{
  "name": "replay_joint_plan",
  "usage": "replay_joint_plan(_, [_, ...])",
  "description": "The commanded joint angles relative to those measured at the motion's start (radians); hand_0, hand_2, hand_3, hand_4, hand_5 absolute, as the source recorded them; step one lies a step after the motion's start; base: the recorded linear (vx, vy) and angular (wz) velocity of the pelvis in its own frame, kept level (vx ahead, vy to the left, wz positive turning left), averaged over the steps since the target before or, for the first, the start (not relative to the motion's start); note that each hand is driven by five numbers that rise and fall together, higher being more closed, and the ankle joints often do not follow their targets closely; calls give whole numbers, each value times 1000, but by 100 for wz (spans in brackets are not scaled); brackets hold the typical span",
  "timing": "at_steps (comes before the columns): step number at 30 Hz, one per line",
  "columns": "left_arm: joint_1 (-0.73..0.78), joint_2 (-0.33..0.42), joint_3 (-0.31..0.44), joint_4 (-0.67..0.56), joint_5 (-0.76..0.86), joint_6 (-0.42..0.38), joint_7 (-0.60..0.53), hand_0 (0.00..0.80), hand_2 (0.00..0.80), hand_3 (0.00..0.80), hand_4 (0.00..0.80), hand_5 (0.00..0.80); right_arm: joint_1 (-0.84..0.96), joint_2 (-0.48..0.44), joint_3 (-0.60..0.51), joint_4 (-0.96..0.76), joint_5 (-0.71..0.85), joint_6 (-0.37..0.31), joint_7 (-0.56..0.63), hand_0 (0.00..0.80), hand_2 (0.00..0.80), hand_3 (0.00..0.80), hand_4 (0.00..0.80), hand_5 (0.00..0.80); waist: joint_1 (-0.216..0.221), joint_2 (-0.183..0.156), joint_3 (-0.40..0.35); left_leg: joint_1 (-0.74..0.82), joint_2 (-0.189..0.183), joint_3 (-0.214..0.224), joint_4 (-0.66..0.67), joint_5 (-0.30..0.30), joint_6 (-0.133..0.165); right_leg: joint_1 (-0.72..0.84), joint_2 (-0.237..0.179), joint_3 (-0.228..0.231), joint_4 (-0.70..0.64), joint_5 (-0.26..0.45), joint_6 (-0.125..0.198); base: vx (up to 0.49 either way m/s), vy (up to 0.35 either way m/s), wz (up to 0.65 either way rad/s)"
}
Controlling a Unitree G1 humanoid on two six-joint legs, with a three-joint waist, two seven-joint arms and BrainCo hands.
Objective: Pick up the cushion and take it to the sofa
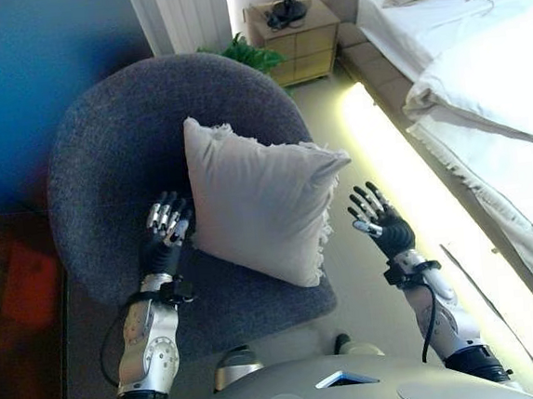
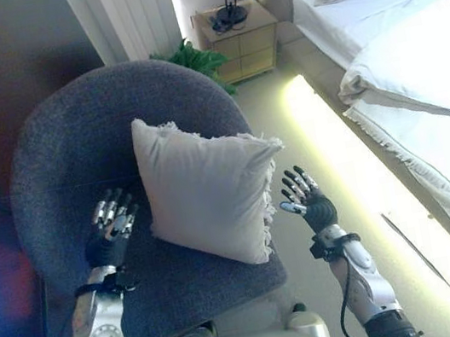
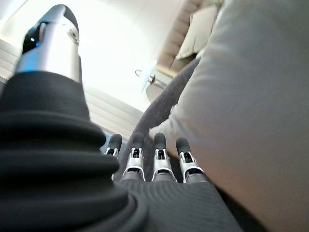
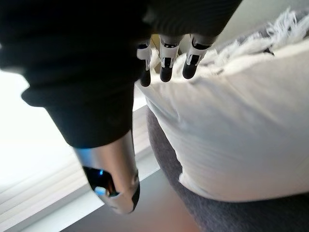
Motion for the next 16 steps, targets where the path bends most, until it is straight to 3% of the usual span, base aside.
replay_joint_plan(1, [-84,73,-9,-6,4,-76,-1,0,0,0,0,0,-57,-6,14,-60,20,-82,-8,0,0,0,0,0,18,-18,26,-40,-40,29,63,-55,54,-11,34,-61,30,-31,-26,0,0,0])
replay_joint_plan(5, [-102,74,-23,2,-14,-59,20,0,0,0,0,0,-73,-8,38,-31,9,-118,-24,0,0,0,0,0,17,-16,20,-38,-42,29,61,-55,55,-12,36,-61,31,-33,-25,-21,-5,0])
replay_joint_plan(10, [-136,55,-66,25,2,-37,17,0,0,0,0,0,-123,8,70,64,-41,-126,-77,0,0,0,0,0,23,-12,30,-46,-43,21,67,-56,55,-17,37,-60,33,-32,-29,-55,-13,1])
replay_joint_plan(16, [-148,60,-77,33,5,-29,34,0,0,0,0,0,-127,4,78,87,-50,-118,-61,0,0,0,0,0,21,-8,35,-46,-43,21,63,-52,52,-14,38,-61,23,-28,-30,-12,-3,0])
